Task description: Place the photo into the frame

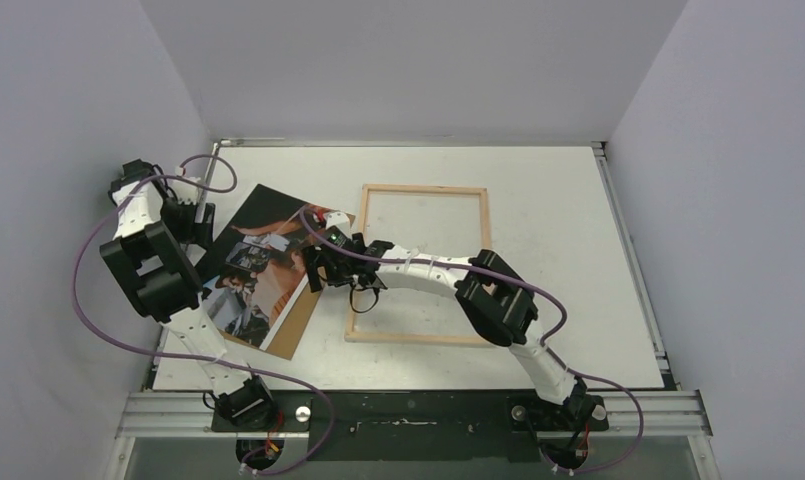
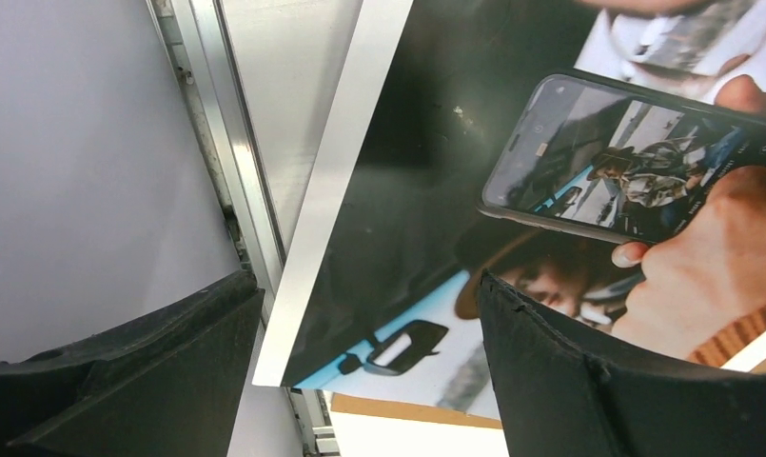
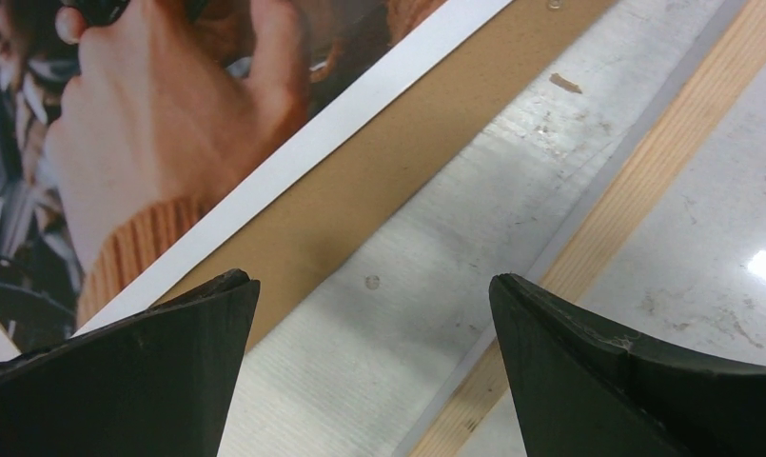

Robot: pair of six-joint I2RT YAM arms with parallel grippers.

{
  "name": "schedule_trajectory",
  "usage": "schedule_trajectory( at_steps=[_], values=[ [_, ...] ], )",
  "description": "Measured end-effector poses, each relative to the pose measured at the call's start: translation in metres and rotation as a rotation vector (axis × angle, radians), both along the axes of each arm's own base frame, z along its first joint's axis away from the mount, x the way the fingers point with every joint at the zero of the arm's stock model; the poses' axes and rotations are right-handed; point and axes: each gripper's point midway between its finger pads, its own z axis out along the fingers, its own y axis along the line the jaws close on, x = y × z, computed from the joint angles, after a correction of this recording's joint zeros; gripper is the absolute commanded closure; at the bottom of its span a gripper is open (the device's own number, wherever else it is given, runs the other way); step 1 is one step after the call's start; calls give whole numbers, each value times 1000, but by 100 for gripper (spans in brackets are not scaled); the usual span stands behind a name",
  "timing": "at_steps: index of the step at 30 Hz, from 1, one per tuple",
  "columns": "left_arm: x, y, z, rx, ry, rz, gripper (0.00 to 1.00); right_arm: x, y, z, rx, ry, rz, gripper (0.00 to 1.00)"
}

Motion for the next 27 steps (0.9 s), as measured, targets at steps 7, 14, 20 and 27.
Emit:
schedule_trajectory(
  at_steps=[7,14,20,27],
  values=[
    [4,4,-15,10,15,-30,16,16,-13,-5,-7,1,-41,2],
    [5,3,-35,14,34,-39,16,29,-25,-8,-22,0,-79,2],
    [-2,-13,-56,4,71,-66,15,36,-40,-17,-49,7,-109,2],
    [2,-28,-57,-10,63,-98,17,38,-48,-23,-64,14,-124,2]
  ],
)
